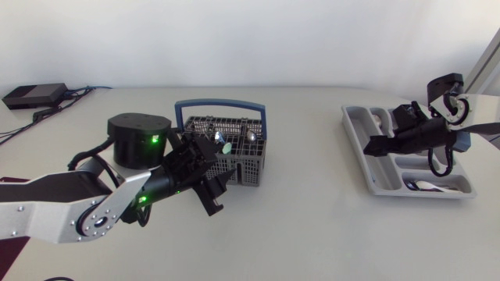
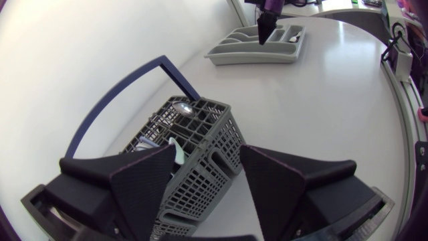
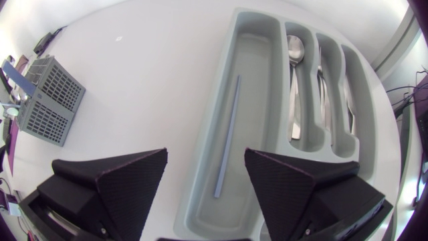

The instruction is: Transfer all utensils from the basket to the drawer tray.

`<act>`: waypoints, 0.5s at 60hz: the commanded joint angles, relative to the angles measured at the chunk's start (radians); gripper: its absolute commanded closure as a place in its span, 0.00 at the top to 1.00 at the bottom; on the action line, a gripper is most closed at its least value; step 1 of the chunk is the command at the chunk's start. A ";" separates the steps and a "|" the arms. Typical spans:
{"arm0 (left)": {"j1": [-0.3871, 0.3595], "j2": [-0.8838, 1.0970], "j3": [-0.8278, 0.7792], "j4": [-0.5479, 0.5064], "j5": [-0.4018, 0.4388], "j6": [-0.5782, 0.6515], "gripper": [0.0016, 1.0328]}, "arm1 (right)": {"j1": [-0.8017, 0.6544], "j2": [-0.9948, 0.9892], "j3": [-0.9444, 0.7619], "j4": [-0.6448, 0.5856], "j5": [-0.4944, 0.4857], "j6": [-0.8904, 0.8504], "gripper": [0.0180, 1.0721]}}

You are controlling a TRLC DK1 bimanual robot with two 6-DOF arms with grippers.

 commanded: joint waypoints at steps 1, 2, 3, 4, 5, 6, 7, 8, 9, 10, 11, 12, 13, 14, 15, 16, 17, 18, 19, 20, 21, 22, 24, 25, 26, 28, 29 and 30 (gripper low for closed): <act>-0.006 0.041 0.006 0.027 -0.012 0.022 0.58 | 0.009 -0.024 -0.028 0.004 0.005 0.016 0.80; -0.006 0.044 0.007 0.031 -0.017 0.022 0.58 | 0.009 -0.024 -0.028 0.004 0.005 0.016 0.80; -0.006 0.047 0.009 0.032 -0.017 0.022 0.58 | 0.009 -0.027 -0.028 0.004 0.005 0.016 0.80; -0.005 0.052 0.012 0.037 -0.018 0.019 0.58 | 0.009 -0.027 -0.030 0.004 0.005 0.016 0.80; -0.005 0.053 0.013 0.038 -0.020 0.019 0.57 | 0.009 -0.027 -0.030 0.004 0.005 0.016 0.80; -0.003 0.058 0.015 0.043 -0.023 0.018 0.57 | 0.010 -0.029 -0.031 0.004 0.005 0.016 0.80; -0.003 0.059 0.017 0.044 -0.028 0.018 0.57 | 0.010 -0.029 -0.031 0.004 0.005 0.016 0.80; -0.003 0.061 0.018 0.044 -0.031 0.018 0.57 | 0.012 -0.029 -0.031 0.004 0.005 0.016 0.80; -0.002 0.064 0.020 0.049 -0.034 0.018 0.57 | 0.012 -0.029 -0.033 0.004 0.005 0.016 0.80; -0.002 0.067 0.020 0.052 -0.035 0.018 0.57 | 0.012 -0.029 -0.033 0.004 0.005 0.014 0.80; -0.002 0.068 0.020 0.057 -0.037 0.018 0.57 | 0.013 -0.029 -0.033 0.004 0.005 0.016 0.80; 0.000 0.070 0.021 0.061 -0.041 0.018 0.57 | 0.013 -0.029 -0.033 0.004 0.005 0.014 0.80; 0.000 0.073 0.021 0.063 -0.043 0.018 0.56 | 0.015 -0.029 -0.033 0.004 0.005 0.014 0.80; 0.000 0.073 0.023 0.066 -0.043 0.018 0.55 | 0.015 -0.029 -0.033 0.004 0.005 0.014 0.80; 0.001 0.075 0.024 0.069 -0.043 0.018 0.53 | 0.015 -0.029 -0.033 0.004 0.005 0.016 0.80; 0.001 0.076 0.026 0.069 -0.043 0.018 0.52 | 0.016 -0.029 -0.033 0.006 0.005 0.016 0.80; 0.003 0.076 0.027 0.069 -0.044 0.016 0.52 | 0.016 -0.029 -0.033 0.006 0.005 0.014 0.80; 0.005 0.076 0.029 0.070 -0.044 0.016 0.52 | 0.016 -0.029 -0.033 0.006 0.005 0.016 0.80; 0.006 0.076 0.029 0.072 -0.044 0.016 0.52 | 0.018 -0.029 -0.031 0.006 0.005 0.016 0.80; 0.006 0.076 0.030 0.073 -0.044 0.016 0.52 | 0.018 -0.029 -0.033 0.006 0.005 0.016 0.80; 0.008 0.076 0.030 0.077 -0.044 0.016 0.52 | 0.019 -0.029 -0.031 0.006 0.005 0.014 0.80; 0.009 0.076 0.033 0.077 -0.046 0.016 0.52 | 0.021 -0.027 -0.031 0.006 0.005 0.016 0.80; 0.011 0.082 0.038 0.078 -0.051 0.015 0.52 | 0.021 -0.027 -0.031 0.006 0.005 0.016 0.80; 0.011 0.088 0.043 0.078 -0.054 0.016 0.52 | 0.022 -0.027 -0.031 0.006 0.005 0.016 0.80; 0.011 0.093 0.046 0.078 -0.060 0.015 0.52 | 0.022 -0.027 -0.031 0.006 0.005 0.016 0.80; 0.014 0.104 0.050 0.081 -0.064 0.016 0.52 | 0.022 -0.027 -0.031 0.006 0.005 0.016 0.80; 0.015 0.107 0.055 0.083 -0.066 0.016 0.52 | 0.022 -0.027 -0.031 0.006 0.005 0.016 0.80; 0.017 0.110 0.056 0.084 -0.067 0.015 0.52 | 0.022 -0.027 -0.031 0.006 0.005 0.016 0.80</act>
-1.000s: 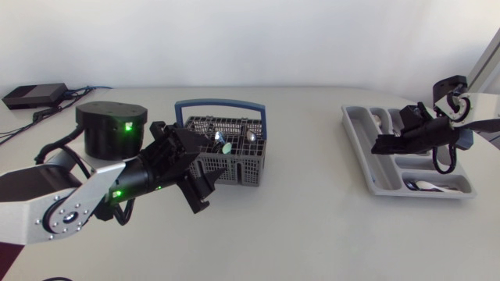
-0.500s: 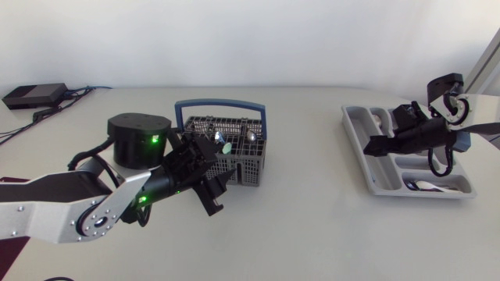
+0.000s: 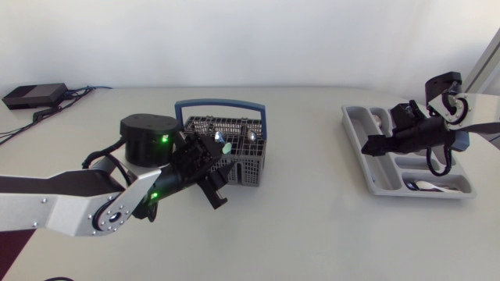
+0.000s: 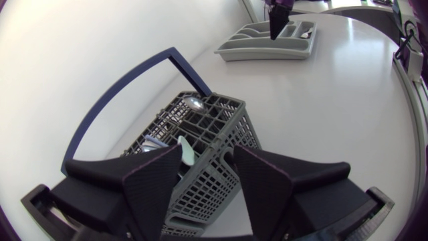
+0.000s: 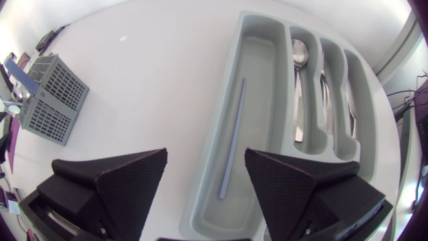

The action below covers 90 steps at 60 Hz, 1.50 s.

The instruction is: Transfer all utensils from the basket to the drawer tray.

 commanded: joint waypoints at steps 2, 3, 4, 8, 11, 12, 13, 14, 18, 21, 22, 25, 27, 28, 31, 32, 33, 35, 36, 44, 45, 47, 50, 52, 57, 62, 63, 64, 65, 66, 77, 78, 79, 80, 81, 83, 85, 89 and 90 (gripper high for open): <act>0.014 0.041 0.035 0.024 -0.014 0.016 0.52 | 0.007 -0.014 -0.026 0.005 0.005 0.016 0.80; 0.016 0.043 0.037 0.025 -0.014 0.016 0.52 | 0.007 -0.014 -0.026 0.005 0.005 0.016 0.80; 0.020 0.049 0.043 0.028 -0.017 0.015 0.52 | 0.007 -0.014 -0.026 0.005 0.005 0.016 0.80; 0.022 0.060 0.052 0.031 -0.027 0.015 0.52 | 0.007 -0.014 -0.026 0.005 0.005 0.016 0.80; 0.022 0.067 0.057 0.036 -0.035 0.015 0.52 | 0.007 -0.014 -0.026 0.005 0.005 0.016 0.80; 0.022 0.070 0.058 0.037 -0.037 0.016 0.52 | 0.007 -0.016 -0.026 0.005 0.005 0.016 0.80; 0.023 0.073 0.060 0.040 -0.040 0.015 0.52 | 0.008 -0.014 -0.026 0.005 0.005 0.016 0.80; 0.025 0.076 0.061 0.045 -0.041 0.016 0.52 | 0.008 -0.014 -0.026 0.005 0.005 0.016 0.80; 0.026 0.083 0.066 0.048 -0.044 0.016 0.52 | 0.008 -0.014 -0.026 0.005 0.005 0.016 0.80; 0.026 0.086 0.067 0.051 -0.044 0.016 0.49 | 0.008 -0.014 -0.026 0.005 0.005 0.016 0.80; 0.026 0.087 0.070 0.050 -0.044 0.016 0.48 | 0.008 -0.014 -0.026 0.005 0.005 0.016 0.80; 0.028 0.092 0.075 0.050 -0.044 0.015 0.48 | 0.008 -0.014 -0.024 0.005 0.005 0.016 0.80; 0.028 0.095 0.078 0.050 -0.046 0.015 0.48 | 0.010 -0.014 -0.024 0.005 0.005 0.016 0.80; 0.028 0.098 0.080 0.050 -0.046 0.015 0.48 | 0.010 -0.016 -0.024 0.005 0.005 0.016 0.80; 0.028 0.106 0.084 0.050 -0.046 0.013 0.42 | 0.010 -0.016 -0.024 0.005 0.005 0.016 0.80; 0.028 0.109 0.087 0.050 -0.046 0.013 0.40 | 0.010 -0.016 -0.024 0.005 0.005 0.016 0.80; 0.028 0.110 0.089 0.050 -0.046 0.013 0.40 | 0.010 -0.016 -0.024 0.005 0.005 0.016 0.80; 0.029 0.113 0.090 0.050 -0.046 0.013 0.37 | 0.010 -0.016 -0.024 0.005 0.005 0.016 0.80; 0.029 0.116 0.092 0.050 -0.046 0.013 0.35 | 0.010 -0.016 -0.024 0.005 0.005 0.016 0.80; 0.031 0.124 0.103 0.047 -0.055 0.013 0.23 | 0.011 -0.016 -0.026 0.005 0.005 0.016 0.80; 0.031 0.124 0.103 0.047 -0.057 0.013 0.21 | 0.011 -0.016 -0.026 0.005 0.005 0.016 0.80; 0.029 0.126 0.103 0.045 -0.060 0.013 0.19 | 0.011 -0.016 -0.027 0.005 0.005 0.016 0.80; 0.031 0.129 0.104 0.045 -0.061 0.013 0.15 | 0.011 -0.016 -0.027 0.007 0.005 0.016 0.80; 0.029 0.129 0.106 0.044 -0.061 0.013 0.14 | 0.010 -0.016 -0.029 0.007 0.005 0.016 0.80; 0.029 0.130 0.106 0.044 -0.066 0.013 0.14 | 0.011 -0.016 -0.032 0.011 0.005 0.016 0.80; 0.028 0.130 0.106 0.044 -0.066 0.013 0.14 | 0.011 -0.016 -0.035 0.016 0.005 0.016 0.80; 0.028 0.130 0.106 0.044 -0.066 0.013 0.14 | 0.011 -0.016 -0.036 0.016 0.005 0.016 0.80; 0.026 0.130 0.106 0.044 -0.066 0.013 0.12 | 0.011 -0.016 -0.036 0.018 0.005 0.016 0.80; 0.026 0.130 0.107 0.045 -0.066 0.013 0.10 | 0.010 -0.016 -0.036 0.018 0.005 0.016 0.80; 0.026 0.130 0.107 0.045 -0.066 0.013 0.10 | 0.010 -0.016 -0.038 0.018 0.005 0.016 0.80; 0.022 0.130 0.107 0.045 -0.067 0.013 0.04 | 0.010 -0.020 -0.044 0.019 0.005 0.014 0.80; 0.022 0.130 0.106 0.045 -0.067 0.013 0.04 | 0.010 -0.020 -0.044 0.019 0.005 0.014 0.80; 0.022 0.130 0.106 0.045 -0.067 0.013 0.04 | 0.010 -0.020 -0.044 0.019 0.005 0.014 0.80; 0.022 0.130 0.106 0.045 -0.067 0.013 0.04 | 0.010 -0.022 -0.044 0.019 0.005 0.014 0.80; 0.022 0.130 0.106 0.045 -0.067 0.013 0.04 | 0.010 -0.022 -0.044 0.019 0.005 0.014 0.80; 0.020 0.130 0.106 0.045 -0.067 0.013 0.03 | 0.010 -0.022 -0.044 0.019 0.005 0.014 0.80; 0.020 0.130 0.106 0.044 -0.067 0.013 0.03 | 0.010 -0.023 -0.046 0.019 0.005 0.014 0.80; 0.020 0.130 0.106 0.042 -0.067 0.013 0.03 | 0.011 -0.023 -0.047 0.019 0.005 0.014 0.80; 0.020 0.130 0.106 0.044 -0.067 0.013 0.03 | 0.011 -0.023 -0.047 0.019 0.005 0.014 0.80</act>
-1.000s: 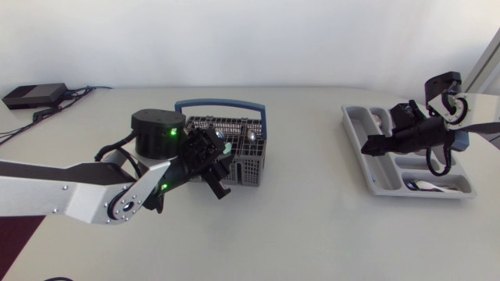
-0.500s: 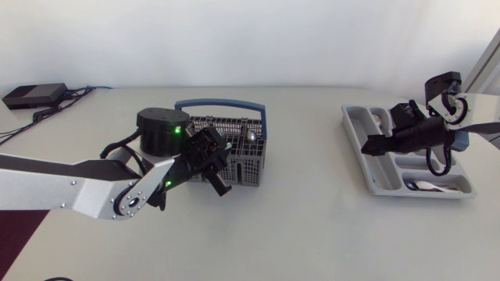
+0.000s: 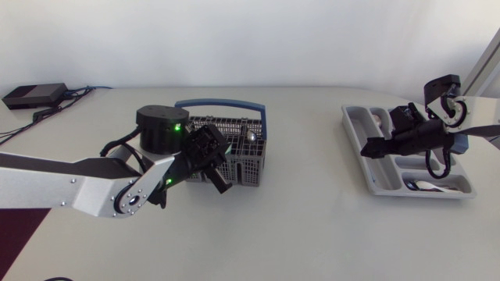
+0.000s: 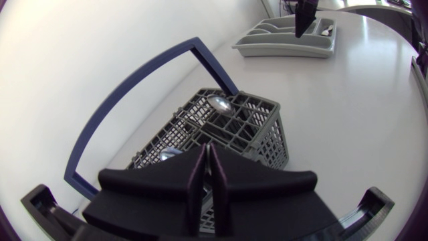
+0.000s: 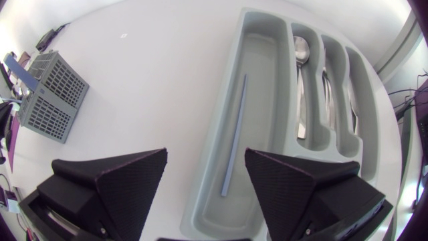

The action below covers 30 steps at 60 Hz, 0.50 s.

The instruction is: Transfer all utensils from the basket to the drawer tray.

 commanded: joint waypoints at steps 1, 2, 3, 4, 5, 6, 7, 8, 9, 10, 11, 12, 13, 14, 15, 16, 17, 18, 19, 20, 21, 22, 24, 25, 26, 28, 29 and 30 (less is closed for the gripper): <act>-0.002 0.025 0.023 0.004 -0.007 0.013 0.03 | 0.009 -0.021 -0.029 0.007 0.005 0.014 0.80; -0.002 0.023 0.023 0.003 -0.007 0.013 0.03 | 0.008 -0.021 -0.029 0.007 0.005 0.014 0.80; -0.002 0.023 0.023 0.003 -0.007 0.013 0.03 | 0.009 -0.023 -0.030 0.009 0.005 0.014 0.80; -0.002 0.023 0.023 0.003 -0.007 0.013 0.03 | 0.009 -0.023 -0.032 0.009 0.005 0.014 0.80; -0.002 0.021 0.023 0.004 -0.009 0.013 0.03 | 0.009 -0.023 -0.032 0.009 0.005 0.014 0.80; -0.002 0.020 0.021 0.004 -0.009 0.013 0.03 | 0.009 -0.023 -0.033 0.009 0.005 0.014 0.80; -0.002 0.018 0.021 0.004 -0.009 0.013 0.03 | 0.011 -0.023 -0.033 0.009 0.005 0.014 0.80; -0.002 0.017 0.021 0.004 -0.009 0.013 0.03 | 0.011 -0.023 -0.033 0.009 0.005 0.014 0.80; -0.002 0.012 0.021 0.004 -0.009 0.013 0.03 | 0.011 -0.023 -0.035 0.009 0.005 0.014 0.80; -0.002 0.011 0.023 0.003 -0.009 0.013 0.03 | 0.012 -0.023 -0.035 0.009 0.005 0.014 0.80; -0.002 0.008 0.023 0.004 -0.009 0.013 0.03 | 0.012 -0.024 -0.035 0.009 0.005 0.014 0.80; -0.002 0.005 0.023 0.003 -0.009 0.013 0.03 | 0.012 -0.024 -0.035 0.009 0.005 0.014 0.80; -0.002 0.002 0.023 0.003 -0.009 0.013 0.03 | 0.012 -0.026 -0.035 0.009 0.005 0.014 0.80; -0.002 -0.003 0.023 0.003 -0.011 0.015 0.03 | 0.012 -0.026 -0.036 0.009 0.005 0.014 0.80; -0.002 -0.008 0.023 0.003 -0.012 0.016 0.03 | 0.012 -0.027 -0.036 0.009 0.005 0.014 0.80; -0.002 -0.011 0.023 0.003 -0.014 0.016 0.03 | 0.014 -0.027 -0.036 0.009 0.005 0.014 0.80; -0.002 -0.017 0.021 0.003 -0.015 0.018 0.03 | 0.014 -0.027 -0.036 0.009 0.005 0.014 0.80; -0.002 -0.020 0.021 0.003 -0.015 0.018 0.03 | 0.014 -0.027 -0.036 0.009 0.005 0.014 0.80; -0.002 -0.025 0.021 0.003 -0.017 0.018 0.03 | 0.014 -0.029 -0.038 0.009 0.005 0.014 0.80; -0.002 -0.031 0.021 0.003 -0.020 0.018 0.03 | 0.014 -0.030 -0.038 0.009 0.005 0.014 0.80; -0.002 -0.034 0.021 0.003 -0.021 0.018 0.03 | 0.014 -0.030 -0.040 0.009 0.005 0.014 0.80; -0.002 -0.038 0.020 0.003 -0.023 0.018 0.03 | 0.014 -0.032 -0.040 0.009 0.005 0.014 0.80; -0.007 -0.049 0.017 0.003 -0.027 0.024 0.03 | 0.015 -0.032 -0.041 0.009 0.005 0.014 0.80; -0.008 -0.054 0.015 0.003 -0.029 0.025 0.03 | 0.017 -0.032 -0.043 0.009 0.005 0.014 0.80; -0.008 -0.057 0.014 0.004 -0.029 0.028 0.03 | 0.017 -0.033 -0.043 0.009 0.005 0.014 0.80; -0.015 -0.063 0.009 0.006 -0.032 0.038 0.03 | 0.018 -0.033 -0.044 0.009 0.005 0.014 0.80; -0.018 -0.064 0.008 0.006 -0.037 0.045 0.03 | 0.020 -0.033 -0.046 0.009 0.005 0.014 0.80; -0.019 -0.068 0.006 0.007 -0.038 0.051 0.03 | 0.021 -0.033 -0.046 0.009 0.005 0.014 0.80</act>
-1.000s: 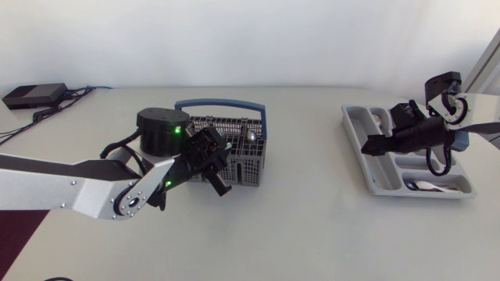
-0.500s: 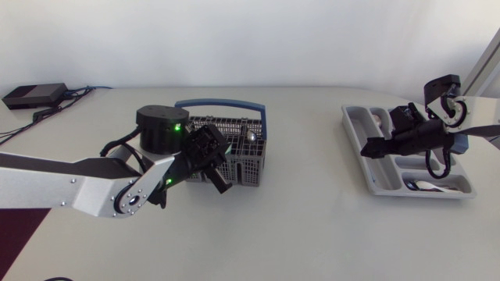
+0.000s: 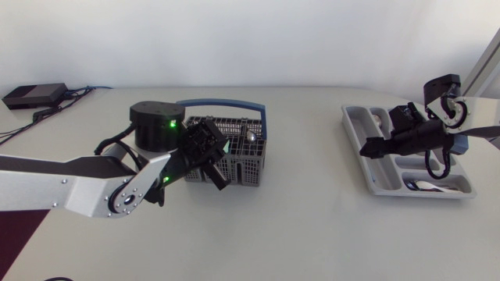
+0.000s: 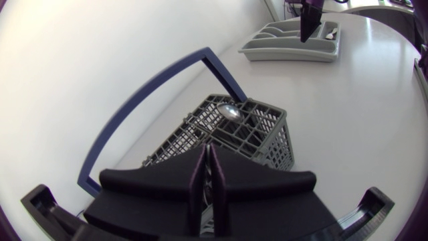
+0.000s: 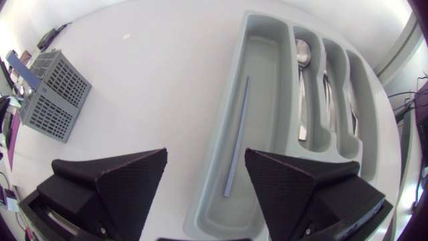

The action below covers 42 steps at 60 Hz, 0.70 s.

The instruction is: Transfer all utensils from the basket to the drawer tray.

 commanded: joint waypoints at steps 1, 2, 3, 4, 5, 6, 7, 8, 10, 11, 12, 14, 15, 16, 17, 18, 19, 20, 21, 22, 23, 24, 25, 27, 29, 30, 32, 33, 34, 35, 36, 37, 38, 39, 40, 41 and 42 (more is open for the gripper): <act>-0.016 -0.032 0.004 0.012 -0.017 0.041 0.03 | 0.011 -0.019 -0.032 -0.001 0.005 0.014 0.80; -0.016 -0.037 0.003 0.012 -0.017 0.044 0.03 | 0.013 -0.019 -0.032 -0.001 0.005 0.014 0.80; -0.018 -0.042 0.003 0.012 -0.017 0.047 0.03 | 0.013 -0.019 -0.032 -0.001 0.005 0.014 0.80; -0.018 -0.048 0.003 0.012 -0.017 0.047 0.03 | 0.014 -0.019 -0.034 -0.001 0.005 0.014 0.80; -0.019 -0.052 0.001 0.012 -0.017 0.049 0.03 | 0.014 -0.020 -0.034 -0.001 0.005 0.014 0.80; -0.019 -0.055 0.001 0.012 -0.017 0.050 0.03 | 0.014 -0.022 -0.034 -0.001 0.005 0.014 0.80; -0.022 -0.063 0.000 0.012 -0.017 0.055 0.03 | 0.016 -0.022 -0.035 -0.001 0.005 0.014 0.80; -0.022 -0.063 0.000 0.012 -0.017 0.057 0.03 | 0.016 -0.023 -0.035 -0.001 0.005 0.014 0.80; -0.028 -0.077 -0.003 0.012 -0.020 0.069 0.03 | 0.019 -0.026 -0.037 -0.001 0.005 0.014 0.80; -0.031 -0.080 -0.005 0.012 -0.020 0.072 0.03 | 0.019 -0.026 -0.037 -0.001 0.005 0.014 0.80; -0.031 -0.083 -0.005 0.012 -0.020 0.076 0.03 | 0.020 -0.028 -0.037 -0.001 0.005 0.014 0.80; -0.038 -0.092 -0.008 0.012 -0.023 0.087 0.03 | 0.023 -0.029 -0.038 -0.001 0.005 0.014 0.80; -0.041 -0.098 -0.008 0.013 -0.026 0.095 0.03 | 0.025 -0.031 -0.040 -0.001 0.005 0.013 0.80; -0.044 -0.103 -0.009 0.013 -0.029 0.099 0.03 | 0.026 -0.032 -0.040 -0.001 0.005 0.013 0.80; -0.044 -0.106 -0.009 0.013 -0.032 0.103 0.03 | 0.028 -0.035 -0.041 -0.001 0.005 0.013 0.80; -0.045 -0.111 -0.011 0.013 -0.035 0.109 0.03 | 0.029 -0.038 -0.043 -0.001 0.005 0.013 0.80; -0.047 -0.115 -0.009 0.013 -0.037 0.110 0.03 | 0.031 -0.042 -0.043 -0.001 0.005 0.013 0.80; -0.048 -0.121 -0.011 0.013 -0.037 0.115 0.03 | 0.032 -0.045 -0.044 -0.003 0.005 0.011 0.80; -0.048 -0.128 -0.011 0.013 -0.038 0.118 0.03 | 0.036 -0.048 -0.046 -0.003 0.005 0.011 0.80; -0.050 -0.132 -0.011 0.013 -0.038 0.119 0.03 | 0.039 -0.052 -0.047 -0.003 0.005 0.011 0.80; -0.050 -0.137 -0.011 0.013 -0.038 0.119 0.03 | 0.040 -0.058 -0.049 -0.003 0.005 0.011 0.80; -0.050 -0.144 -0.012 0.013 -0.040 0.121 0.03 | 0.042 -0.063 -0.050 -0.003 0.005 0.010 0.80; -0.050 -0.149 -0.012 0.013 -0.040 0.123 0.03 | 0.045 -0.068 -0.053 -0.003 0.005 0.008 0.80; -0.050 -0.161 -0.016 0.012 -0.040 0.124 0.03 | 0.052 -0.081 -0.057 -0.003 0.004 0.008 0.80; -0.050 -0.177 -0.016 0.010 -0.040 0.124 0.03 | 0.060 -0.097 -0.063 -0.003 0.005 0.008 0.80; -0.051 -0.181 -0.017 0.010 -0.040 0.124 0.03 | 0.065 -0.103 -0.064 -0.003 0.005 0.008 0.80; -0.053 -0.190 -0.020 0.010 -0.040 0.126 0.03 | 0.075 -0.117 -0.069 -0.003 0.005 0.008 0.80; -0.054 -0.198 -0.023 0.010 -0.040 0.127 0.03 | 0.082 -0.124 -0.072 -0.003 0.005 0.008 0.80; -0.057 -0.201 -0.025 0.010 -0.040 0.132 0.03 | 0.085 -0.129 -0.073 -0.003 0.004 0.008 0.80; -0.059 -0.207 -0.026 0.010 -0.040 0.135 0.03 | 0.089 -0.137 -0.075 -0.005 0.004 0.008 0.80; -0.061 -0.212 -0.029 0.012 -0.040 0.138 0.03 | 0.091 -0.141 -0.076 -0.003 0.004 0.008 0.80; -0.064 -0.215 -0.031 0.010 -0.040 0.139 0.03 | 0.095 -0.149 -0.080 -0.003 0.004 0.008 0.80; -0.067 -0.220 -0.032 0.012 -0.041 0.144 0.03 | 0.102 -0.157 -0.083 -0.003 0.004 0.008 0.80; -0.068 -0.226 -0.035 0.012 -0.043 0.147 0.03 | 0.106 -0.164 -0.084 -0.003 0.004 0.008 0.80; -0.071 -0.229 -0.035 0.012 -0.044 0.149 0.03 | 0.112 -0.172 -0.087 -0.003 0.004 0.008 0.80; -0.073 -0.235 -0.037 0.012 -0.046 0.150 0.03 | 0.115 -0.177 -0.089 -0.003 0.004 0.008 0.80; -0.074 -0.241 -0.039 0.010 -0.047 0.152 0.03 | 0.120 -0.186 -0.092 -0.003 0.004 0.008 0.80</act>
